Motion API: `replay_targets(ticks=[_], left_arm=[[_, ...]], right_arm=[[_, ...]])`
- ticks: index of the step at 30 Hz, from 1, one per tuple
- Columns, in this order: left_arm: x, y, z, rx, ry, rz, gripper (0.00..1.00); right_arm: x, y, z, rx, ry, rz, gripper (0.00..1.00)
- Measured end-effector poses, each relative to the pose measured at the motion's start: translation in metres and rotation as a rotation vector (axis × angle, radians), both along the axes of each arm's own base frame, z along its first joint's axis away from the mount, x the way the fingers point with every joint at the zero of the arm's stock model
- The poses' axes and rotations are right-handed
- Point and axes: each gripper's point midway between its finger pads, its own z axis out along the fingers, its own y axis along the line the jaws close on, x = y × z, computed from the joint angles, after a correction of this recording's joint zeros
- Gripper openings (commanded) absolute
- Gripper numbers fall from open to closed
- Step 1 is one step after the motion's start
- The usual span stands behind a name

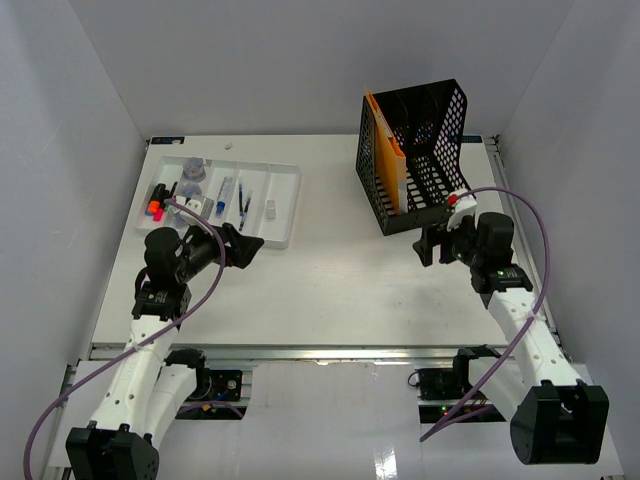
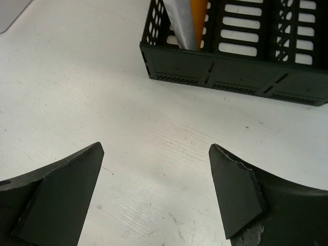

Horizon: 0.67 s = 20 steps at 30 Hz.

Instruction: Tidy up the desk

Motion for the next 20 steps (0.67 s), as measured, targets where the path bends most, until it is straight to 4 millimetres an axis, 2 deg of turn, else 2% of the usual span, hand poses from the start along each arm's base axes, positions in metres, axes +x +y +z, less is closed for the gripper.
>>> replay_targets(ticks=[4,12,20], left_arm=[[-0.002,-0.003,0.001,-0.004,0.000,-0.018,0.98],[-0.006,-0.004,0.004,-0.010,-0.012,-0.032,0.98],[-0.007,-0.004,0.007,-0.011,-0.021,-0.033,0.98]], right_arm=[[-0.002,-0.013,-0.002,0.009,0.009,-0.089,0.90],[0.005,-0.060,-0.003,0.045,0.028,-0.320,0.90],[0.005,-0.072,0.004,0.055,0.005,-0.369,0.90]])
